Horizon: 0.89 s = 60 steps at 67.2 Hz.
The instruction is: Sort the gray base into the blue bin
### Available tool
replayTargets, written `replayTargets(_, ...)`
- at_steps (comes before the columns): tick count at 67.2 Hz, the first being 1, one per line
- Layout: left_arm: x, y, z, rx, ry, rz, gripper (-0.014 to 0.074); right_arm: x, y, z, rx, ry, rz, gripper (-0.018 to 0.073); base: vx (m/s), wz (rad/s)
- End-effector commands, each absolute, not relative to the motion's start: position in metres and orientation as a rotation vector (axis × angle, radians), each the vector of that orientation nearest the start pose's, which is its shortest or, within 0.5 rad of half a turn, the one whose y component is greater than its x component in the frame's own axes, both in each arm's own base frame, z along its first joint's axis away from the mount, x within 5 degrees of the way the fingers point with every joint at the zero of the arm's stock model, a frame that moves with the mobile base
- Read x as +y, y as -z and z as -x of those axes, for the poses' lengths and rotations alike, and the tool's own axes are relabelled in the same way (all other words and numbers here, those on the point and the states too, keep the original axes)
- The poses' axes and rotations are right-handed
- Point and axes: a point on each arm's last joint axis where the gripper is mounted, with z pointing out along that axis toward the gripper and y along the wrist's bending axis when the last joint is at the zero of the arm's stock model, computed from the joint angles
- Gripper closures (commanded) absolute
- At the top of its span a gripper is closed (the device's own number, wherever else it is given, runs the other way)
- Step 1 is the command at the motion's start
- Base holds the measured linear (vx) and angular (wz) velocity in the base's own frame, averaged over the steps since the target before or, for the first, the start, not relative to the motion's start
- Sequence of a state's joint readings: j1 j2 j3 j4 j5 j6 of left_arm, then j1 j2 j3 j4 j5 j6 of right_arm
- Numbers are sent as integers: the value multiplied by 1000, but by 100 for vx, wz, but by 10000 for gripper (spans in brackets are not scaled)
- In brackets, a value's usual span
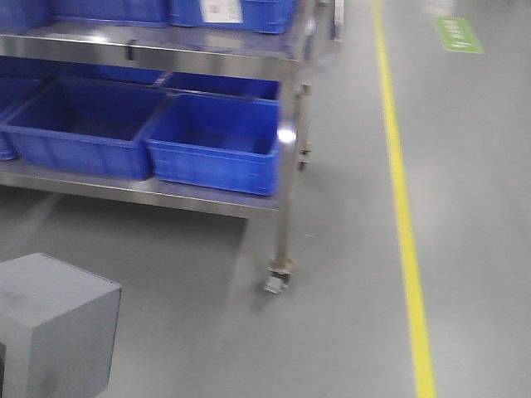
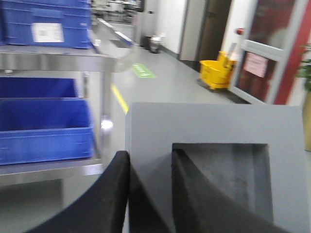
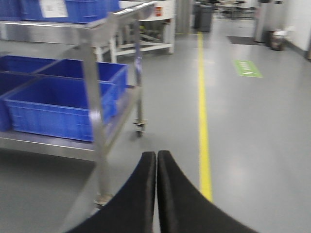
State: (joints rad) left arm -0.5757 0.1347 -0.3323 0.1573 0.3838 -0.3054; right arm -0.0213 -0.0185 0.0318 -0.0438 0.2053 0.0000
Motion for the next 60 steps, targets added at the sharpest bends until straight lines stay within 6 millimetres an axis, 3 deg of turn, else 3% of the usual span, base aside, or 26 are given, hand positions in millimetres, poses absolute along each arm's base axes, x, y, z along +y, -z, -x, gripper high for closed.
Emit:
replayTargets(1, -24, -301, -43, 1532, 559, -290, 603, -2, -191, -56, 1621, 76, 24, 564, 31, 76)
replayTargets(60, -24, -301, -43, 1532, 559, -290, 603, -2, -191, -56, 1621, 76, 24, 564, 26, 90)
